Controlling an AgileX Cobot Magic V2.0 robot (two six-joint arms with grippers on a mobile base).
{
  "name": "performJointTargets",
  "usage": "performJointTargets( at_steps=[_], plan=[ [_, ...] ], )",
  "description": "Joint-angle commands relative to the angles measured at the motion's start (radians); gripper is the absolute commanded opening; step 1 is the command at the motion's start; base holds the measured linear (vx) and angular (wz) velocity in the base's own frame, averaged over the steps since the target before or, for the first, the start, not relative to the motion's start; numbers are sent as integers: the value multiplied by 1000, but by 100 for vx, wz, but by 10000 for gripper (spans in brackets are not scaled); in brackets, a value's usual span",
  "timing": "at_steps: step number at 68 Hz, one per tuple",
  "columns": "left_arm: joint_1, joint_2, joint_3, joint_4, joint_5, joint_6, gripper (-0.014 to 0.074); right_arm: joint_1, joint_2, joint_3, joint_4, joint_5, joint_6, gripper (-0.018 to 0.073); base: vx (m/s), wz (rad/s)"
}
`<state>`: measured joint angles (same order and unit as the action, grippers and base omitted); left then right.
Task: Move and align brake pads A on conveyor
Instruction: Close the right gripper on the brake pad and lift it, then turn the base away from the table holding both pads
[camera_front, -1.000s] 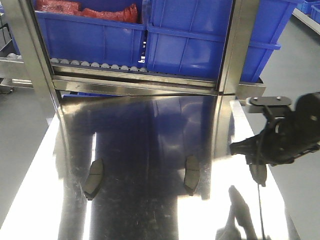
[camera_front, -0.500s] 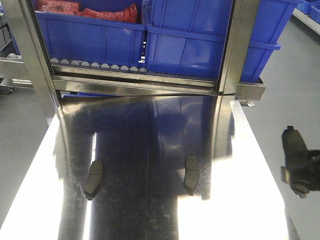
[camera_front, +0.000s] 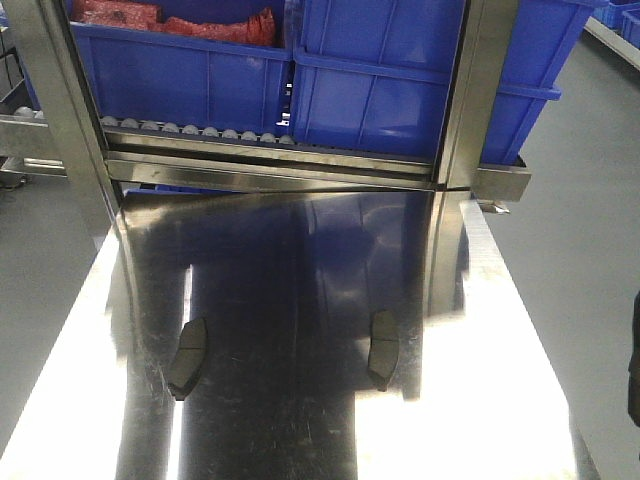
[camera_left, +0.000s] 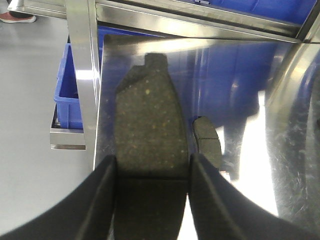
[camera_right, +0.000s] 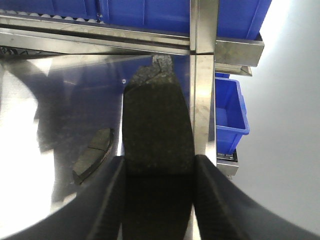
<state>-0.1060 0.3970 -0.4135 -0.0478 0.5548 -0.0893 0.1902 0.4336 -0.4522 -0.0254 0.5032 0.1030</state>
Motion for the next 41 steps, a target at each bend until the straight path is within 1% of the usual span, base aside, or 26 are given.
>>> performJointTargets(
  at_steps=[1,41],
  plan=[
    [-4,4,-28,-7,-89,-6,-6,-1,1,-27,-8,-94,-8,-12,0,0],
    [-4,4,-28,-7,-89,-6,-6,-1,1,-27,-8,-84,-8,-12,0,0]
  ],
)
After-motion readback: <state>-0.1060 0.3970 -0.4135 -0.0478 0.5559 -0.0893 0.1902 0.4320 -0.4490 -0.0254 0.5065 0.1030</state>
